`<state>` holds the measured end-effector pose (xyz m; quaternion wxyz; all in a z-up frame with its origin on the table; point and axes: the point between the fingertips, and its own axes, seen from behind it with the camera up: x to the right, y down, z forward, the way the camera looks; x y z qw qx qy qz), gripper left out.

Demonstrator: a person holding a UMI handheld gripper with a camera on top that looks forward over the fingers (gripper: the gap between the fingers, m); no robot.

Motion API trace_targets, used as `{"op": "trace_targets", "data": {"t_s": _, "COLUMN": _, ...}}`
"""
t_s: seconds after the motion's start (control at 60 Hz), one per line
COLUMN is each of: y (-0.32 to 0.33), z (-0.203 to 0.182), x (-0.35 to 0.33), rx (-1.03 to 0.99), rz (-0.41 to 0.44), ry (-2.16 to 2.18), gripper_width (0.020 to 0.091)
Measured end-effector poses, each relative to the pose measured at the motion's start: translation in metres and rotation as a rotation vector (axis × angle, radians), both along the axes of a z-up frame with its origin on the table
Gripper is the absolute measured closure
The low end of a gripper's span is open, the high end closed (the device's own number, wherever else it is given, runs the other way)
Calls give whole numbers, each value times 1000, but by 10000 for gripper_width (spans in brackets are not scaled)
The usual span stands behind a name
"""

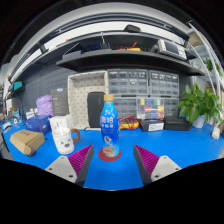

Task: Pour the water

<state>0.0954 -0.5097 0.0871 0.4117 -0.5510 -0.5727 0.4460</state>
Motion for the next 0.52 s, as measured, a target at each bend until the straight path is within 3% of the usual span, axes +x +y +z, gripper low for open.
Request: {"op": "trace_targets", "data": {"t_s": 0.517, "y": -1, "z": 12, "x": 41, "rx": 13, "rz": -18, "ry": 38, "gripper_width": 300}}
